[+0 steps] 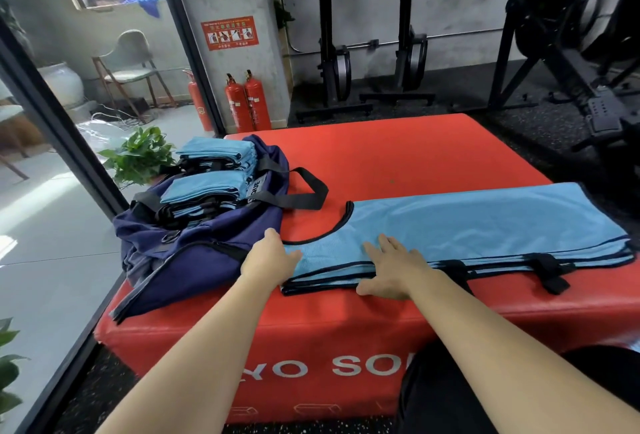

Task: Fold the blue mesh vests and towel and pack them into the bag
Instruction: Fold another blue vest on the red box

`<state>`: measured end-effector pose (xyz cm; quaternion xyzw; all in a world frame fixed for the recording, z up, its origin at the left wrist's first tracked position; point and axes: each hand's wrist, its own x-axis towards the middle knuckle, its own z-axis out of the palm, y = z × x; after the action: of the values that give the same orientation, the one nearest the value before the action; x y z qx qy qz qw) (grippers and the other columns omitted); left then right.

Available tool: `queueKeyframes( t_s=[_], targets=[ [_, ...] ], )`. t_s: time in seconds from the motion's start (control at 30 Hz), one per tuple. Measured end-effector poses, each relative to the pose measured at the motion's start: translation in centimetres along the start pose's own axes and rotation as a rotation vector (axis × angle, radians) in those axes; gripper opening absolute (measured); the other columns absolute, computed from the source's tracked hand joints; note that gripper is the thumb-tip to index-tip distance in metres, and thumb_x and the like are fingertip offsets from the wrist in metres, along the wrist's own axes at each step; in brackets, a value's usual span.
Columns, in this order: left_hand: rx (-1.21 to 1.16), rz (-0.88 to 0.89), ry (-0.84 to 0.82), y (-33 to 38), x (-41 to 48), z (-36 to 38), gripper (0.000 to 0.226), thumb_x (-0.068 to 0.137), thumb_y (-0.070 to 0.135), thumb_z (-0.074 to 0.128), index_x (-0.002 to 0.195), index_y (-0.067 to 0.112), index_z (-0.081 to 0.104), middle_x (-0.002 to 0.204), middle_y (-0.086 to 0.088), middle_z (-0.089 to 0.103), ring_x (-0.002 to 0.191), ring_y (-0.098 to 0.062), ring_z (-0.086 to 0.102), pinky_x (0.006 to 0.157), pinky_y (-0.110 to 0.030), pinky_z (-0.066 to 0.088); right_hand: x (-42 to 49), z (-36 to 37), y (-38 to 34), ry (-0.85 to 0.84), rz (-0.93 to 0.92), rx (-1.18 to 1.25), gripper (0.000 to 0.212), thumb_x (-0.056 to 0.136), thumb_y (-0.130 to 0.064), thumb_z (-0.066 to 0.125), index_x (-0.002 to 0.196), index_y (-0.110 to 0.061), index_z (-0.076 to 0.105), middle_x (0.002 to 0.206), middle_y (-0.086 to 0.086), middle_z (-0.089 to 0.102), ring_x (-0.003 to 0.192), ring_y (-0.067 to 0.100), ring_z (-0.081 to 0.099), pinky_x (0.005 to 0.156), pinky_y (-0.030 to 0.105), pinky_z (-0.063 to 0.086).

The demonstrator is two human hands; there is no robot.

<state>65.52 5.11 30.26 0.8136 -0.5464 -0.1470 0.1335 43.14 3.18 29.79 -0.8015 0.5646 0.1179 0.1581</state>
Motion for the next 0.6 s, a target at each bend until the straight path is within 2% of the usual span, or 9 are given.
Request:
queueKeyframes(
  t_s=[0.1, 0.23, 0.37, 0.47, 0.53, 0.6],
  targets=[
    [0.183, -0.006, -0.006, 0.6, -0.9, -0.3, 0.045, 0.089, 0.045, 0.062, 0.106, 0.011, 0.037, 0.105, -0.006, 0.059, 0.089, -0.028, 0.064, 0.068, -0.033, 0.043, 0.0, 0.7, 0.1, -0.005, -0.017, -0.008, 0.087, 0.089, -0.058, 0.043, 0.155, -0.033, -0.006, 0.161, 0.010, -0.019, 0.149, 0.026, -0.017, 0.118, 0.056, 0.003],
    [0.388, -0.014, 0.057, 1.2, -2.0, 0.0, 0.051, 0.089, 0.049, 0.062, 0.113, 0.010, 0.039, 0.115, -0.007, 0.062, 0.108, -0.029, 0.063, 0.069, -0.033, 0.040, -0.1, 1.4, 0.2, -0.002, -0.030, -0.018, 0.078, 0.092, -0.057, 0.035, 0.153, -0.040, -0.009, 0.160, 0.011, -0.023, 0.147, 0.027, -0.023, 0.118, 0.056, -0.005],
    [0.142, -0.122, -0.022, 0.9, -2.1, 0.7, 0.049, 0.089, 0.037, 0.064, 0.114, 0.006, 0.036, 0.122, -0.013, 0.059, 0.113, -0.034, 0.059, 0.076, -0.035, 0.039, -0.7, 1.9, 0.0, 0.046, -0.070, -0.052, 0.069, 0.096, -0.053, 0.030, 0.154, -0.041, -0.007, 0.161, 0.013, -0.020, 0.148, 0.030, -0.019, 0.117, 0.058, -0.003],
    [-0.009, -0.139, 0.000, 0.8, -2.2, 0.9, 0.035, 0.088, 0.018, 0.059, 0.108, 0.005, 0.034, 0.113, -0.015, 0.060, 0.106, -0.036, 0.060, 0.075, -0.035, 0.041, -1.8, 2.8, -0.7, 0.164, -0.152, -0.093, 0.058, 0.103, -0.043, 0.026, 0.155, -0.033, 0.004, 0.162, 0.014, -0.011, 0.150, 0.027, -0.006, 0.118, 0.054, 0.006],
    [-0.122, -0.145, 0.036, 0.6, -2.1, 0.9, 0.028, 0.086, 0.008, 0.054, 0.108, 0.004, 0.037, 0.101, -0.013, 0.056, 0.102, -0.036, 0.060, 0.072, -0.034, 0.041, -2.4, 3.3, -1.0, 0.251, -0.201, -0.118, 0.051, 0.105, -0.038, 0.027, 0.154, -0.027, 0.017, 0.163, 0.013, 0.002, 0.149, 0.027, 0.007, 0.116, 0.050, 0.017],
    [-0.236, -0.179, 0.060, 0.5, -1.5, 0.8, 0.023, 0.083, 0.003, 0.054, 0.102, 0.000, 0.041, 0.092, -0.014, 0.053, 0.100, -0.037, 0.061, 0.065, -0.036, 0.042, -2.7, 3.5, -1.0, 0.333, -0.242, -0.132, 0.046, 0.104, -0.036, 0.032, 0.148, -0.022, 0.031, 0.156, 0.012, 0.023, 0.142, 0.028, 0.024, 0.108, 0.045, 0.028]
  ],
)
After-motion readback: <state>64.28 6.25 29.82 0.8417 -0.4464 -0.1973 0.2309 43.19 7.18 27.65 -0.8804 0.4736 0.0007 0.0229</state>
